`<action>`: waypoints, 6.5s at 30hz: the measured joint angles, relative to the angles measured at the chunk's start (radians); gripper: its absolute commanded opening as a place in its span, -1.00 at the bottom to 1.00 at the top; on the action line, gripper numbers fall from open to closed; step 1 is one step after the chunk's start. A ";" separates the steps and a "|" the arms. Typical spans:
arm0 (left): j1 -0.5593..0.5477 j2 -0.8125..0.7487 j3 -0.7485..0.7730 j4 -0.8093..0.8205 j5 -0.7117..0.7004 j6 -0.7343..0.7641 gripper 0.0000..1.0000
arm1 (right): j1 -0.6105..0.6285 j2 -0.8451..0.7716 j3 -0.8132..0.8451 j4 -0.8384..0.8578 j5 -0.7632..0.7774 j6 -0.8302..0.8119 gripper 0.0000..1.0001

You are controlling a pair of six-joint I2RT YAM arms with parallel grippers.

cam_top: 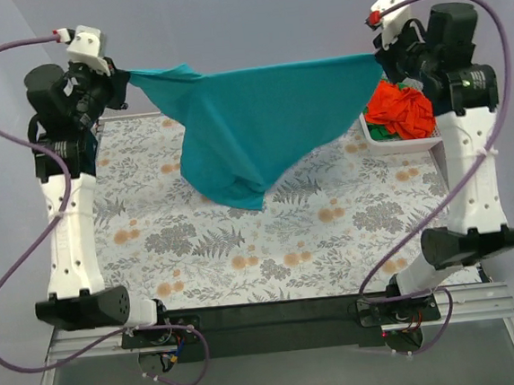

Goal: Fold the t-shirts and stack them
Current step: Flatten the tshirt out, then fold the tshirt

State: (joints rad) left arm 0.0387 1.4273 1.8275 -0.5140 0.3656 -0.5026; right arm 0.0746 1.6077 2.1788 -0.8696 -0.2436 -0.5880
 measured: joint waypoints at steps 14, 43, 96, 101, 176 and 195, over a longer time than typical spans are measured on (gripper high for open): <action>-0.002 -0.464 0.062 0.164 -0.102 -0.066 -1.00 | 0.005 -0.599 -0.266 0.456 0.078 0.035 -0.97; 0.003 -0.513 -0.881 0.065 -0.087 0.030 -1.00 | 0.051 -0.380 -1.146 0.698 -0.122 -0.064 -0.97; -0.130 0.150 -0.660 -0.047 -0.259 -0.097 -1.00 | 0.053 0.325 -0.784 0.901 -0.007 -0.153 -0.97; -0.135 0.089 -0.665 -0.109 -0.260 -0.124 -1.00 | 0.045 0.281 -0.827 0.895 -0.027 -0.181 -0.97; 0.026 0.575 -0.397 -0.154 -0.027 -0.099 -0.31 | 0.109 0.468 -0.650 0.286 -0.048 -0.089 -0.23; 0.113 0.697 -0.172 -0.102 -0.035 -0.166 -0.50 | 0.082 0.634 -0.379 0.242 -0.011 -0.021 0.00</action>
State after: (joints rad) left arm 0.1513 2.1246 1.6554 -0.6163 0.3309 -0.6682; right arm 0.1570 2.2417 1.8000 -0.6277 -0.2550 -0.6094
